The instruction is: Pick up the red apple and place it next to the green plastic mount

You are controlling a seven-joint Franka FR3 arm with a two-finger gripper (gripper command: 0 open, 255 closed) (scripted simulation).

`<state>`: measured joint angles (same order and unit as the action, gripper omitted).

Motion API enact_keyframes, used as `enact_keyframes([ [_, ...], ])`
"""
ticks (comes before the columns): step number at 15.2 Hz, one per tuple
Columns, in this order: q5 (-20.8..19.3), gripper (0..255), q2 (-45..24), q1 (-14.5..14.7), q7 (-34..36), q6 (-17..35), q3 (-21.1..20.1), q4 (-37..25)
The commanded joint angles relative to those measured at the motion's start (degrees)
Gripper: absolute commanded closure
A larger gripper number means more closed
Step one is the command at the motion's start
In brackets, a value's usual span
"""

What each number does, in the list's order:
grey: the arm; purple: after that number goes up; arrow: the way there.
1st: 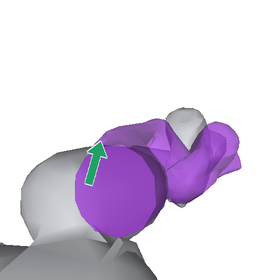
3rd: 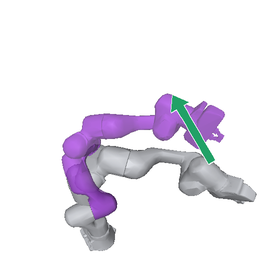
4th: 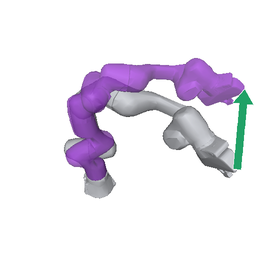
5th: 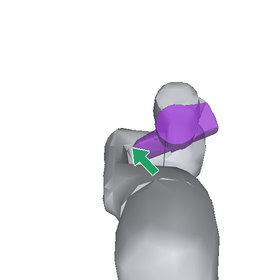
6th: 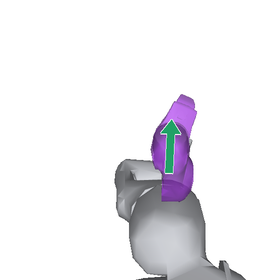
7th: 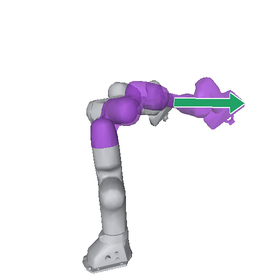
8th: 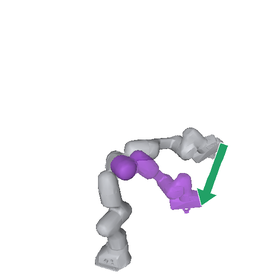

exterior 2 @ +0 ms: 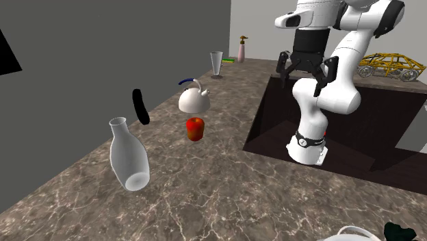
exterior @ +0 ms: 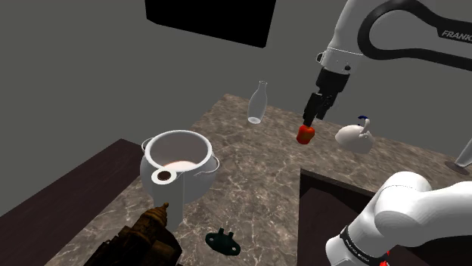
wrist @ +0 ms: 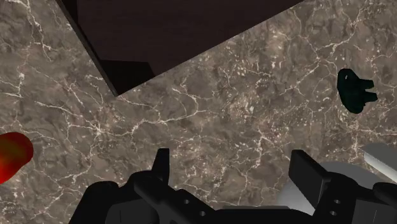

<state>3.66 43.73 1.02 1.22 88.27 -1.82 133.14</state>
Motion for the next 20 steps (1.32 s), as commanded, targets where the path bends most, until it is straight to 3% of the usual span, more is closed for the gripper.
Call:
enact_keyframes([
  [1,0.0,0,0.0,0.0,0.0,0.0,0.0,0.0],
  [11,-9.3,0,-7.5,-2.2,-17.4,9.5,10.5,4.1],
  [20,-14.8,0,-21.1,-3.5,-32.2,19.7,19.4,1.2],
])
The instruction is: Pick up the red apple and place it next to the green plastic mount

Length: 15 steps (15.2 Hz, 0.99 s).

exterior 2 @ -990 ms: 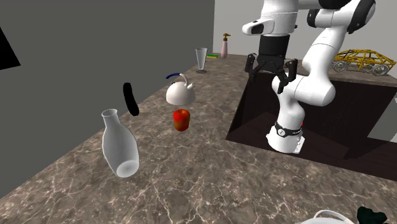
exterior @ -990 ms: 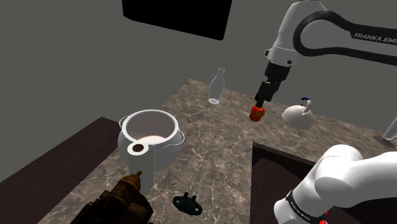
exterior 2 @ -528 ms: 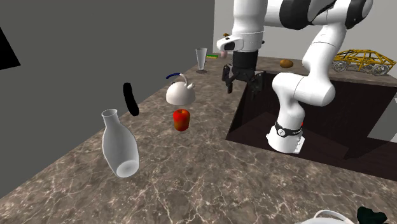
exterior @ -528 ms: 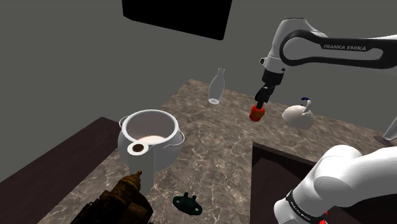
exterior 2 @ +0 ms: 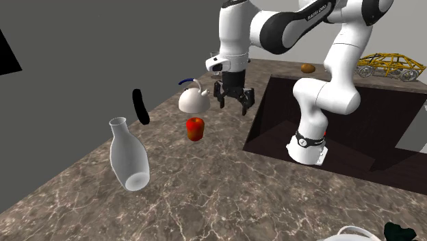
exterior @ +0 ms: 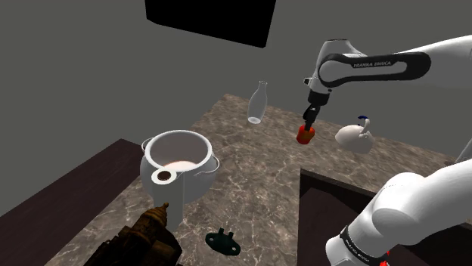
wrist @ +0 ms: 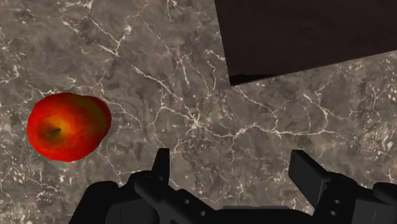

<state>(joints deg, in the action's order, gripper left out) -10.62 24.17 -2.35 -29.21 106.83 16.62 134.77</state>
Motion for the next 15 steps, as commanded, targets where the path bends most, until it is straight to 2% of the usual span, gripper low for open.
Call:
enact_keyframes([
  [1,-0.8,0,-3.4,-0.2,-3.5,2.2,1.9,-1.2],
  [7,-0.6,0,-15.5,-0.8,-13.6,8.5,6.7,-7.1],
  [15,3.7,0,-32.3,-3.2,-26.5,14.0,9.5,-18.1],
])
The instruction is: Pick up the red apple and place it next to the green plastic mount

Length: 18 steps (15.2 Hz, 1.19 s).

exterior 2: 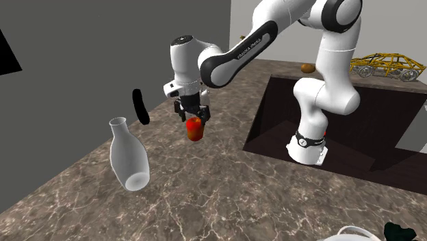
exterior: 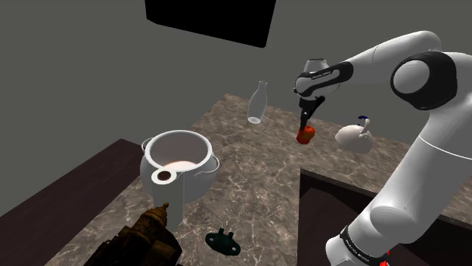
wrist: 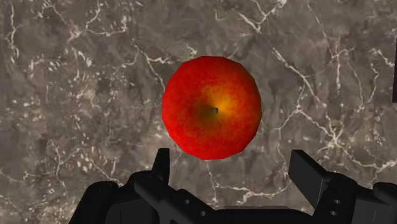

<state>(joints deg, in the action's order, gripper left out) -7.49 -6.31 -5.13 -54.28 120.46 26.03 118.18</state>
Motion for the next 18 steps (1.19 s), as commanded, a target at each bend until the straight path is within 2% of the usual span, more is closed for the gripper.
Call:
enact_keyframes([
  [1,0.7,0,-2.2,-0.5,-1.5,1.1,0.1,-1.1],
  [7,1.6,0,-4.7,-1.2,-2.2,5.9,0.2,1.4],
  [15,1.6,0,-4.6,-1.2,-2.2,5.9,0.2,1.4],
  [16,1.6,255,-4.6,-1.2,-2.2,5.9,0.2,1.4],
  [18,1.6,255,-4.7,-1.2,-2.2,5.9,0.2,1.4],
])
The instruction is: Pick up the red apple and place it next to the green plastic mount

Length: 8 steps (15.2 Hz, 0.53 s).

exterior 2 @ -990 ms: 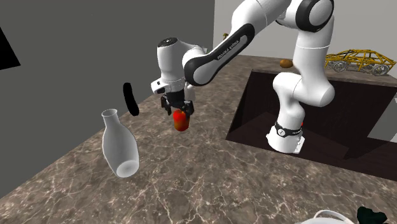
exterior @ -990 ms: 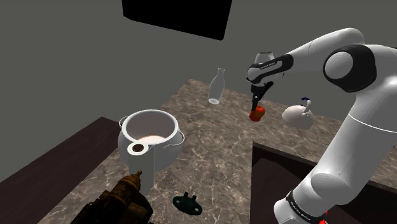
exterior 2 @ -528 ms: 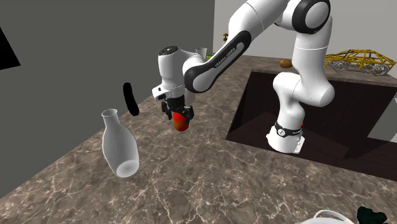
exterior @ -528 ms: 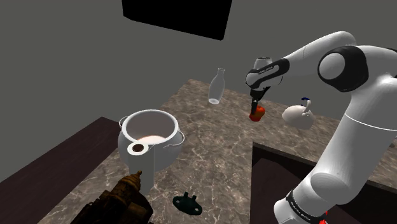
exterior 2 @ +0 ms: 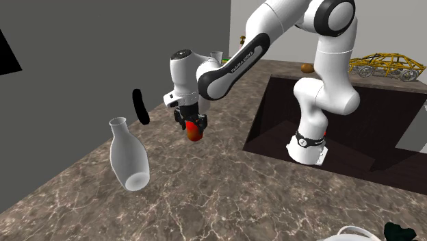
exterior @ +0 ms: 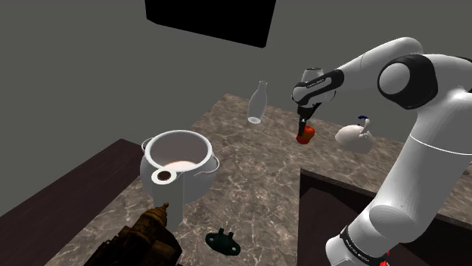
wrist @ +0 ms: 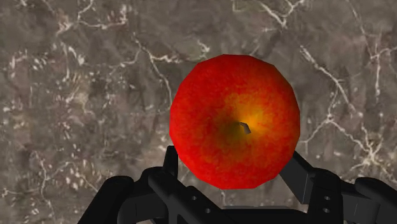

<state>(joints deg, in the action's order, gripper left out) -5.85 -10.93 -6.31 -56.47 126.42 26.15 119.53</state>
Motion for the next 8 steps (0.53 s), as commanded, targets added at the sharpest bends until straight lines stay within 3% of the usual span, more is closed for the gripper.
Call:
enact_keyframes([
  [1,0.0,255,-0.1,0.0,0.0,0.0,0.0,0.1],
  [8,-0.2,255,0.4,0.0,0.0,-0.7,0.1,-0.2],
])
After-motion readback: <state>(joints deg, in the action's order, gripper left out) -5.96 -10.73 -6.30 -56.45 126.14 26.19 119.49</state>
